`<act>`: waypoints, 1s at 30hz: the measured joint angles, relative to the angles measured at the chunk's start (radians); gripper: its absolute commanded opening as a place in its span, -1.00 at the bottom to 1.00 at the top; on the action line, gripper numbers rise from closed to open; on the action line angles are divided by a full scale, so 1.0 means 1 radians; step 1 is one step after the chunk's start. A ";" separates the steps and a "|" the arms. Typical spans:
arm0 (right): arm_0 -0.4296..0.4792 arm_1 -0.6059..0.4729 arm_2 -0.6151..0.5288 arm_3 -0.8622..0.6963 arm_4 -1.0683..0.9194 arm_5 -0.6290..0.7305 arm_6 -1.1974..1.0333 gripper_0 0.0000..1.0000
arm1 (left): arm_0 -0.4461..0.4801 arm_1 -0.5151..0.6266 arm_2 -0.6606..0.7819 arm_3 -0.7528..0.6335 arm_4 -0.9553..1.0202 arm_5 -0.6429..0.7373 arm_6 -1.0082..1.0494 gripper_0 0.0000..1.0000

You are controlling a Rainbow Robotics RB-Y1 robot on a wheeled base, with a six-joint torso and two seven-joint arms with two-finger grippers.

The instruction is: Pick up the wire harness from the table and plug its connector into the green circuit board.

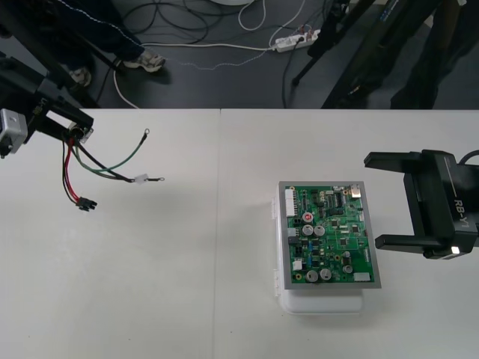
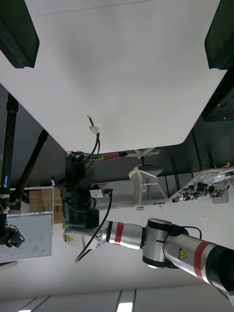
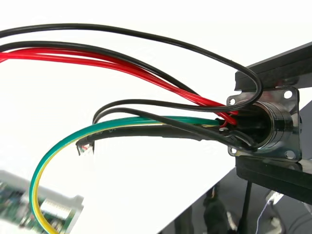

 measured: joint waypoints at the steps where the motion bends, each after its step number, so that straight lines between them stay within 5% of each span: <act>1: 0.000 0.000 0.000 0.000 0.000 0.000 0.000 1.00 | 0.016 0.000 0.030 -0.013 0.000 -0.008 0.001 -1.00; 7: 0.000 0.000 0.000 0.000 0.000 0.000 0.000 1.00 | 0.138 0.000 0.247 -0.128 -0.008 -0.027 0.087 -1.00; 16: -0.001 0.000 0.000 0.000 0.000 0.000 0.000 1.00 | 0.316 0.000 0.490 -0.303 -0.022 -0.034 0.530 -1.00; 30: -0.001 0.000 0.000 0.000 0.000 0.000 0.000 1.00 | 0.550 -0.081 0.787 -0.599 -0.049 -0.043 0.666 -1.00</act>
